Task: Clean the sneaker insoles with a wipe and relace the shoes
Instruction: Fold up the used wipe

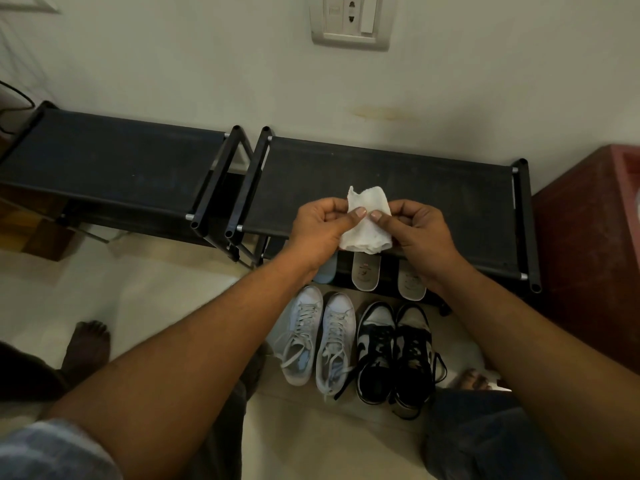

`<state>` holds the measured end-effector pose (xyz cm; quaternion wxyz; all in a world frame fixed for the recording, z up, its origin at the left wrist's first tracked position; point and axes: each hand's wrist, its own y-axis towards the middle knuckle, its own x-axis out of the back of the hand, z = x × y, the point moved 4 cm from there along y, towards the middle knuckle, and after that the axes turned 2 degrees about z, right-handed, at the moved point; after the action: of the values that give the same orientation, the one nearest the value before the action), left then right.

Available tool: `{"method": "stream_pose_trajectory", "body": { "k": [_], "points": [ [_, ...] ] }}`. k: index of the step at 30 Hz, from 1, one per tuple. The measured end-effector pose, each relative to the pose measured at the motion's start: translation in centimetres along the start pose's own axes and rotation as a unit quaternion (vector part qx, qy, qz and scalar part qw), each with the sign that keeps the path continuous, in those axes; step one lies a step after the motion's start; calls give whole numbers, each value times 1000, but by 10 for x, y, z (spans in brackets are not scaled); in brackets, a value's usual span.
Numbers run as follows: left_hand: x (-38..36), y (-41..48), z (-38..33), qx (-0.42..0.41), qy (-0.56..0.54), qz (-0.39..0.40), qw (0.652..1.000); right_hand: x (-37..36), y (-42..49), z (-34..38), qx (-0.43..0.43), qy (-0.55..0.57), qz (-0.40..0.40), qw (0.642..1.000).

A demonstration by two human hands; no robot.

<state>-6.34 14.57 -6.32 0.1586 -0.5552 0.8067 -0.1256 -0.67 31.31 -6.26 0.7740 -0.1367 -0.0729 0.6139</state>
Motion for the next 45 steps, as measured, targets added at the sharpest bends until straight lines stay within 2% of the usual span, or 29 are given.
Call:
{"method": "stream_pose_trajectory", "body": {
  "k": [4, 6, 10, 14, 17, 21, 25, 28, 31, 35, 39, 42, 45],
  "points": [
    [8, 3, -3, -26, -15, -70, 997, 0, 0, 0, -6, 8, 3, 1000],
    [10, 5, -2, -42, -8, -80, 996, 1, 0, 1, -6, 16, 2, 1000],
    [6, 6, -1, -59, 11, -39, 997, 3, -1, 6, 11, 45, 8, 999],
    [-1, 6, 0, -16, -12, 33, 999, 9, 1, 8, 37, 36, -1, 999],
    [-3, 6, -1, -15, 4, 27, 1000, 11, 1, 9, 61, 16, 5, 998],
    [-4, 7, -2, 23, -46, 11, 999, 12, 0, 15, 92, -32, 20, 995],
    [-11, 4, 2, 102, -42, 44, 993, 17, -2, 17, 119, -91, 26, 988],
    [-14, 3, 2, 101, -33, 73, 992, 20, 0, 16, 128, -108, 11, 986],
    [-20, -1, -5, 50, -35, 89, 994, 23, 1, 16, 119, -57, -3, 991],
    [-30, 3, -3, -9, 14, 86, 996, 32, 1, 15, 61, 25, -43, 997],
    [-52, 10, 1, -15, 7, 72, 997, 44, -1, 14, 2, 104, -47, 993],
    [-75, 10, 4, -15, -1, 71, 997, 62, -4, 15, 3, 102, -43, 994],
    [-100, 7, 10, -14, 4, 109, 994, 95, -8, 20, 3, 111, -87, 990]
  ]
}}
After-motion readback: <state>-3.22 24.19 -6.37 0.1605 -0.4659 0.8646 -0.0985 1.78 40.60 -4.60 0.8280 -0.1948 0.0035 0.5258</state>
